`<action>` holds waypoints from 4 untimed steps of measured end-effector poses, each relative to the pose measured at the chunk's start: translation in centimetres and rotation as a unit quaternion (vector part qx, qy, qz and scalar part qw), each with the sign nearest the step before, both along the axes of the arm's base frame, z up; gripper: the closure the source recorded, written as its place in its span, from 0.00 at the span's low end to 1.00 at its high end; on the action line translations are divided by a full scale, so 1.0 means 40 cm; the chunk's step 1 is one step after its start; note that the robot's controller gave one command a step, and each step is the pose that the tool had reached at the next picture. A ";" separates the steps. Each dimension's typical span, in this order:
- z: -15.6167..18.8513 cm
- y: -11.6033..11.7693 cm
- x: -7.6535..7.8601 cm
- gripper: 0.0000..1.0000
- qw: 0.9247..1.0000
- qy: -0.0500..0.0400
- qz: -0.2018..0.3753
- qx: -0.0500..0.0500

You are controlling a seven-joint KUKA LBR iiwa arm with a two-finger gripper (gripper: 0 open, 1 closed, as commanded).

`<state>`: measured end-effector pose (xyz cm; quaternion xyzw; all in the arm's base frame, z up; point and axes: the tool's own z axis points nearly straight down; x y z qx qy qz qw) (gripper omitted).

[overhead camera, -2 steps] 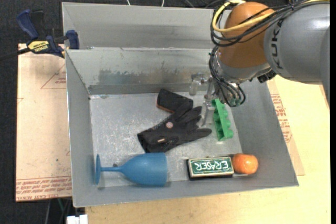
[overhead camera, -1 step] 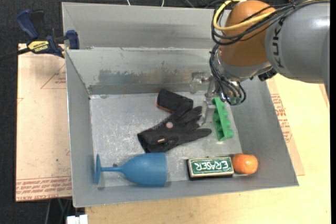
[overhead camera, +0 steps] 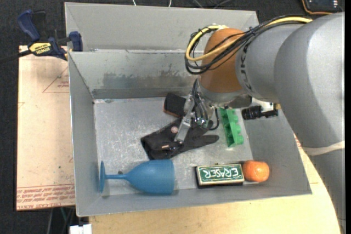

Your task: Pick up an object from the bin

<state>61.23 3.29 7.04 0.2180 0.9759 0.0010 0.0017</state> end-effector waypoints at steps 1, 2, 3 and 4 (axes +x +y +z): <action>0.005 -0.001 0.029 0.00 0.976 -0.004 0.218 -0.001; 0.009 0.002 0.009 0.00 1.000 -0.003 0.010 0.001; 0.010 -0.001 0.032 0.00 0.979 -0.005 0.202 -0.001; 0.016 0.007 0.018 1.00 1.000 -0.005 0.024 0.002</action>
Offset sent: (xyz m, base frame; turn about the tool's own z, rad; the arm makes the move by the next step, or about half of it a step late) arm 0.0015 -0.0007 0.0015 -0.0165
